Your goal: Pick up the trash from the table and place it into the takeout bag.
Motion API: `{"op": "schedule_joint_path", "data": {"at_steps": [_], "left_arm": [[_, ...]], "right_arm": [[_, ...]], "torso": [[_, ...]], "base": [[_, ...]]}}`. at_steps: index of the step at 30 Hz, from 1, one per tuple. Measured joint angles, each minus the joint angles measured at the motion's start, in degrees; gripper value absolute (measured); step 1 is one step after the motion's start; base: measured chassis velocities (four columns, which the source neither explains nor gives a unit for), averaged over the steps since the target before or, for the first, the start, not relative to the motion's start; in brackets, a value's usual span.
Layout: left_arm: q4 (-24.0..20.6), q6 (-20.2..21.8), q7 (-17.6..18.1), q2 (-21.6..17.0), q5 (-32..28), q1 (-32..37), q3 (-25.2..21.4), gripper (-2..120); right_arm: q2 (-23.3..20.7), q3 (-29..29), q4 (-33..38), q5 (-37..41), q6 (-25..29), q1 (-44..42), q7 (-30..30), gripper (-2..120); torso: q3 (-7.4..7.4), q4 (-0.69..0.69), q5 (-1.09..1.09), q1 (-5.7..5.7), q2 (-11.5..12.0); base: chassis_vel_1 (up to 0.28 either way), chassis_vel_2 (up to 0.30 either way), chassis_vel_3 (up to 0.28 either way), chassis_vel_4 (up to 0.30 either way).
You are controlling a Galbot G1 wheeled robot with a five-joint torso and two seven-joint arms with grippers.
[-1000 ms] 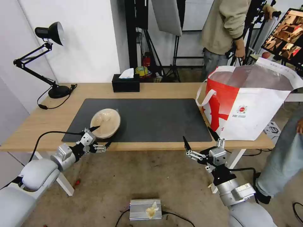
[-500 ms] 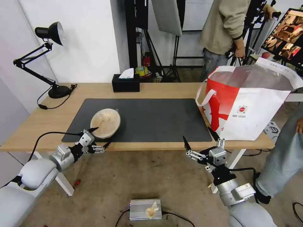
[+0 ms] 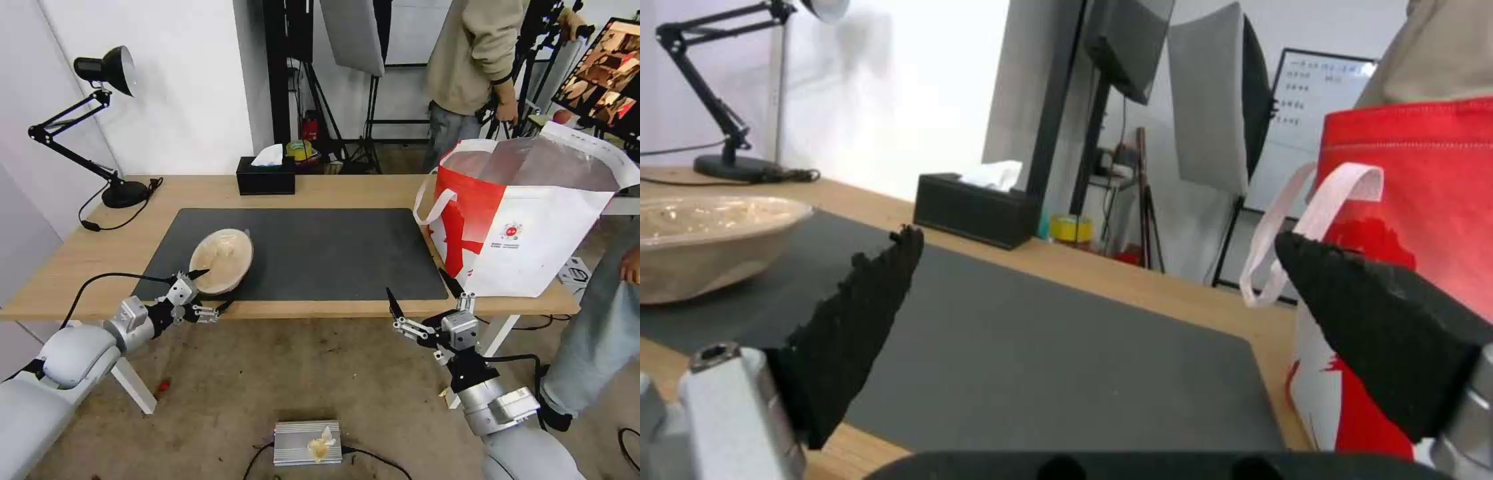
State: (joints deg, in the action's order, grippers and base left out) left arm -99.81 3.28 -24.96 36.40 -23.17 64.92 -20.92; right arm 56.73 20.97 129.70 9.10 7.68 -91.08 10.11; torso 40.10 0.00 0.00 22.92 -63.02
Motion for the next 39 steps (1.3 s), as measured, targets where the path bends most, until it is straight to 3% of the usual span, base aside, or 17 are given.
{"op": "schedule_joint_path", "data": {"at_steps": [13,29,39], "left_arm": [[2.5,0.2,-0.6,-1.1,-0.8,-4.6,4.6,100],[4.3,0.2,-0.2,-1.1,-0.8,-6.7,6.2,100],[4.5,0.2,-0.1,-0.8,-0.8,-7.0,6.2,66]], "right_arm": [[0.0,0.0,0.0,0.0,0.0,0.0,0.0,100],[0.0,0.0,0.0,0.0,0.0,0.0,0.0,100],[0.0,0.0,0.0,0.0,0.0,0.0,0.0,100]], "torso": [[0.00,0.00,0.00,0.00,0.0],[0.00,0.00,0.00,0.00,0.0],[0.00,0.00,0.00,0.00,0.0]], "base": [[0.000,0.000,0.000,0.000],[0.000,0.000,0.000,0.000],[0.000,0.000,0.000,0.000]]}}
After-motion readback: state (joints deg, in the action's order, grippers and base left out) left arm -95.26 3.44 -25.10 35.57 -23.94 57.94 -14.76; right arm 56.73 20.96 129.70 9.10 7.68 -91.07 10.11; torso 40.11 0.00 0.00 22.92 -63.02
